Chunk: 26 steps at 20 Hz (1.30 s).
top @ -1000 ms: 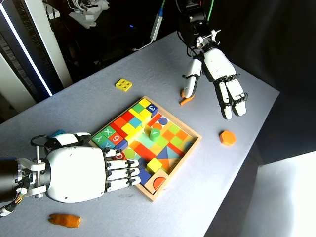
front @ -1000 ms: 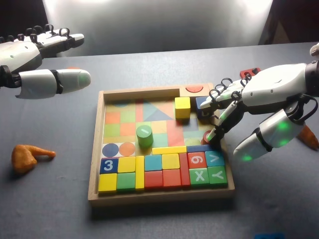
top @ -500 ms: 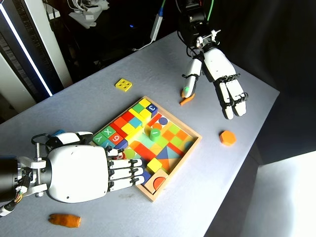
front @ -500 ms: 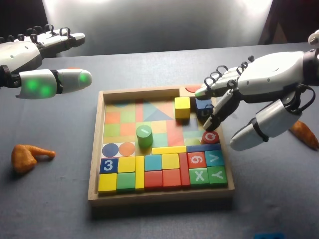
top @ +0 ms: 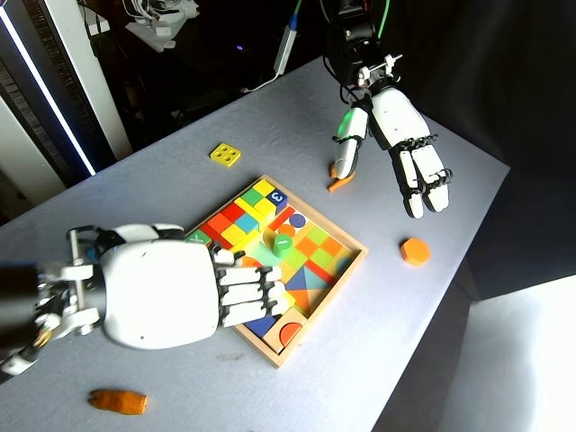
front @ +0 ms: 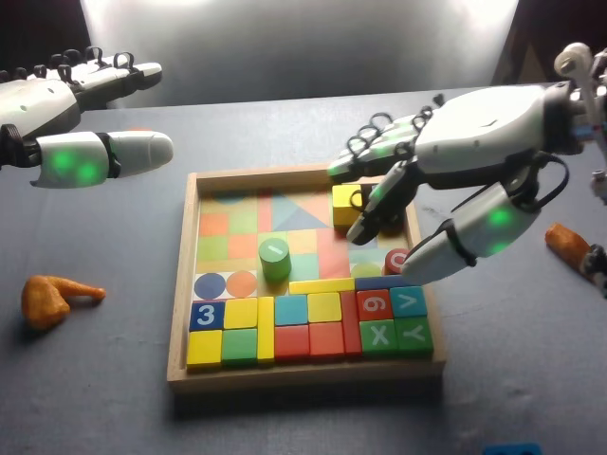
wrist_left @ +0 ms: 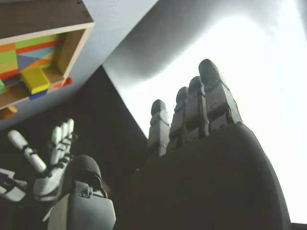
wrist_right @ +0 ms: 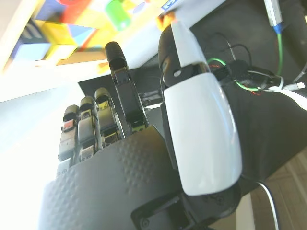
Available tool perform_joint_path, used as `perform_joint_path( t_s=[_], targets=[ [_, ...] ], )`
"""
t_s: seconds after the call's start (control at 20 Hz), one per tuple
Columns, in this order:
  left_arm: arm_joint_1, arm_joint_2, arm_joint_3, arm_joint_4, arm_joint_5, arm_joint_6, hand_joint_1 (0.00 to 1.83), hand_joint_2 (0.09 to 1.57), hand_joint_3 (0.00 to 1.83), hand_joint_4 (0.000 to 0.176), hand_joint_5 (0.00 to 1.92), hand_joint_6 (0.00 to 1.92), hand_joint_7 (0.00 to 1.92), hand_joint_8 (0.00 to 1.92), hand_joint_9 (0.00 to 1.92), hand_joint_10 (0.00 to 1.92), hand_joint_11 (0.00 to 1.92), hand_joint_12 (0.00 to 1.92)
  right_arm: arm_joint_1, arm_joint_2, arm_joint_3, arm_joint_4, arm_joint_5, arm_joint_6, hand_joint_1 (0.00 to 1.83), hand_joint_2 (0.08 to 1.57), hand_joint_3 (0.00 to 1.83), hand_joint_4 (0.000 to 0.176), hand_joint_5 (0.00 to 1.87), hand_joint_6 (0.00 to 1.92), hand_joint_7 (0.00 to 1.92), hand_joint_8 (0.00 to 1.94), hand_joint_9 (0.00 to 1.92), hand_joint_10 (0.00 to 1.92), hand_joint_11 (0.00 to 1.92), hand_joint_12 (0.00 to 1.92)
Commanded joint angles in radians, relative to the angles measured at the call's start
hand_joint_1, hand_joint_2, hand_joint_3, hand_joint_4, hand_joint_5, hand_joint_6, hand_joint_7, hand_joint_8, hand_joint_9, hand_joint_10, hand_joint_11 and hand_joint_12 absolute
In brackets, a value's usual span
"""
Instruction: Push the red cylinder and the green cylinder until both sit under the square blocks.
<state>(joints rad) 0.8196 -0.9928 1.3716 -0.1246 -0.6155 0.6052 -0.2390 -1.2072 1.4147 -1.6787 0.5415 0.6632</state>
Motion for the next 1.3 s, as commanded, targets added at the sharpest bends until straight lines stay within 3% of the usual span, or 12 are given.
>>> perform_joint_path(
  t_s=[0.0, 0.1, 0.15, 0.25, 0.3, 0.4, 0.6, 0.7, 0.9, 1.15, 1.2, 1.25],
  targets=[
    [-0.014, -0.003, 0.008, -0.017, -0.106, 0.001, 0.00, 1.09, 0.00, 0.150, 0.09, 0.00, 0.00, 0.00, 0.00, 0.00, 0.00, 0.33, 0.019, 0.001, -0.003, 0.060, 0.018, -0.002, 0.31, 1.12, 0.00, 0.123, 0.61, 0.00, 0.00, 0.00, 0.00, 0.00, 0.02, 0.01],
    [-0.019, -0.006, 0.010, -0.017, -0.098, 0.007, 0.00, 1.05, 0.00, 0.165, 0.08, 0.00, 0.00, 0.00, 0.00, 0.00, 0.00, 0.40, 0.019, -0.018, -0.002, 0.067, 0.024, -0.015, 0.27, 1.12, 0.00, 0.137, 0.60, 0.00, 0.00, 0.00, 0.00, 0.00, 0.02, 0.01],
    [-0.021, -0.008, 0.012, -0.017, -0.095, 0.009, 0.00, 1.06, 0.00, 0.163, 0.09, 0.01, 0.00, 0.00, 0.00, 0.00, 0.00, 0.39, 0.019, -0.026, -0.002, 0.079, 0.026, -0.031, 0.24, 1.12, 0.00, 0.160, 0.60, 0.00, 0.00, 0.00, 0.00, 0.00, 0.02, 0.02],
    [-0.025, -0.011, 0.014, -0.017, -0.089, 0.013, 0.00, 1.07, 0.00, 0.156, 0.09, 0.00, 0.00, 0.00, 0.00, 0.00, 0.00, 0.31, 0.019, -0.034, -0.002, 0.099, 0.028, -0.051, 0.24, 1.12, 0.00, 0.175, 0.58, 0.00, 0.00, 0.00, 0.00, 0.00, 0.00, 0.00],
    [-0.027, -0.012, 0.015, -0.016, -0.085, 0.015, 0.00, 1.05, 0.00, 0.133, 0.09, 0.00, 0.00, 0.00, 0.00, 0.00, 0.00, 0.31, 0.019, -0.038, -0.002, 0.104, 0.028, -0.055, 0.26, 1.12, 0.00, 0.176, 0.58, 0.00, 0.00, 0.00, 0.00, 0.00, 0.00, 0.00],
    [-0.029, -0.013, 0.015, -0.016, -0.080, 0.018, 0.03, 1.06, 0.00, 0.150, 0.09, 0.00, 0.00, 0.00, 0.00, 0.00, 0.00, 0.22, 0.017, -0.049, 0.002, 0.106, 0.028, -0.059, 0.23, 1.13, 0.00, 0.176, 0.57, 0.00, 0.00, 0.00, 0.00, 0.00, 0.00, 0.00],
    [-0.029, -0.017, 0.016, -0.016, -0.073, 0.023, 0.03, 1.11, 0.00, 0.136, 0.06, 0.00, 0.00, 0.00, 0.00, 0.00, 0.00, 0.14, 0.005, -0.089, 0.027, 0.113, 0.031, -0.062, 0.23, 1.14, 0.00, 0.176, 0.58, 0.01, 0.00, 0.00, 0.00, 0.00, 0.00, 0.00],
    [-0.031, -0.019, 0.019, -0.014, -0.069, 0.024, 0.06, 1.05, 0.00, 0.166, 0.08, 0.00, 0.00, 0.00, 0.00, 0.00, 0.00, 0.05, 0.003, -0.107, 0.040, 0.115, 0.031, -0.066, 0.26, 1.13, 0.00, 0.176, 0.59, 0.01, 0.00, 0.00, 0.00, 0.00, 0.00, 0.00],
    [-0.045, -0.032, 0.029, 0.002, -0.052, 0.024, 0.08, 1.08, 0.01, 0.175, 0.05, 0.00, 0.00, 0.00, 0.00, 0.00, 0.00, 0.00, 0.003, -0.133, 0.062, 0.144, 0.022, -0.099, 0.25, 1.13, 0.00, 0.176, 0.56, 0.00, 0.00, 0.00, 0.00, 0.00, 0.00, 0.00],
    [-0.063, -0.051, 0.043, 0.023, -0.027, 0.024, 0.22, 1.18, 0.01, 0.176, 0.07, 0.00, 0.00, 0.00, 0.00, 0.00, 0.00, 0.00, 0.007, -0.167, 0.088, 0.158, 0.006, -0.128, 0.23, 1.14, 0.00, 0.176, 0.53, 0.00, 0.00, 0.00, 0.00, 0.00, 0.00, 0.00],
    [-0.066, -0.055, 0.047, 0.025, -0.022, 0.024, 0.39, 1.23, 0.02, 0.176, 0.08, 0.01, 0.00, 0.00, 0.00, 0.00, 0.00, 0.00, 0.008, -0.170, 0.092, 0.158, 0.001, -0.129, 0.26, 1.13, 0.00, 0.176, 0.53, 0.00, 0.00, 0.00, 0.00, 0.00, 0.00, 0.00],
    [-0.068, -0.059, 0.051, 0.027, -0.016, 0.024, 0.45, 1.23, 0.02, 0.159, 0.07, 0.00, 0.00, 0.00, 0.00, 0.00, 0.00, 0.00, 0.008, -0.173, 0.095, 0.160, -0.005, -0.132, 0.27, 1.13, 0.00, 0.176, 0.53, 0.00, 0.00, 0.00, 0.00, 0.00, 0.00, 0.00]
  ],
)
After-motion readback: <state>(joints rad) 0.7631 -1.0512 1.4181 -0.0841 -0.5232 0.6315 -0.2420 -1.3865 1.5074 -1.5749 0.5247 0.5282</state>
